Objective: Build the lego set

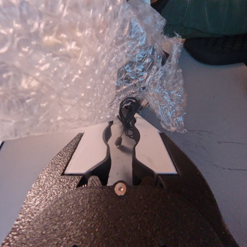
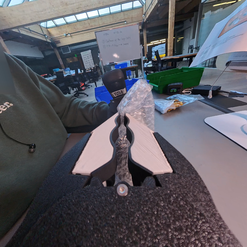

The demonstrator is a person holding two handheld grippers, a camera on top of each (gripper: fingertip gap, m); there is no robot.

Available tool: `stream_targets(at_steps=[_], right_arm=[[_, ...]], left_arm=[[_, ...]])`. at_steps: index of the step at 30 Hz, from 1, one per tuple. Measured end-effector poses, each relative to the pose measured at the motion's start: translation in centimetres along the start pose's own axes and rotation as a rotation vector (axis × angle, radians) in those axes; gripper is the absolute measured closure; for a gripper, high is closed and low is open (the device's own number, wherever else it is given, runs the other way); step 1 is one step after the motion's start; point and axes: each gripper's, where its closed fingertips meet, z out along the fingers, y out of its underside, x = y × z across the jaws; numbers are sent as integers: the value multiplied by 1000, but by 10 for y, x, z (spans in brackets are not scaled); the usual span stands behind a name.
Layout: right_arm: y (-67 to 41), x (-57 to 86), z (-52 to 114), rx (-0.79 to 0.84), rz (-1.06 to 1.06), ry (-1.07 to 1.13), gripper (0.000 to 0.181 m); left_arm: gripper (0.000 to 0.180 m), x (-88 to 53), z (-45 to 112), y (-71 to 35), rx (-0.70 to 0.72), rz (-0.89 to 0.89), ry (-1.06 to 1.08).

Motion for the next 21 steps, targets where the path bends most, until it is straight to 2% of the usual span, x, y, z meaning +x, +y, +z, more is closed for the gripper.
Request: stream_targets(at_steps=[4, 11, 15, 19, 21], right_arm=[[7, -3, -3, -52, -21, -1, 179], [28, 11, -21, -188, 48, 43, 179], [42, 24, -22, -259, 0, 116, 179], [29, 36, -24, -203, -80, 198, 179], [31, 41, -27, -224, -135, 235, 179]], left_arm=[[163, 8, -12, 8, -32, 42, 29], [170, 16, -51, -3, 75, -40, 148], [174, 3, -60, -11, 138, -61, 94], [175, -16, -69, -19, 158, -16, -36], [175, -23, -75, -25, 165, 27, -108]])
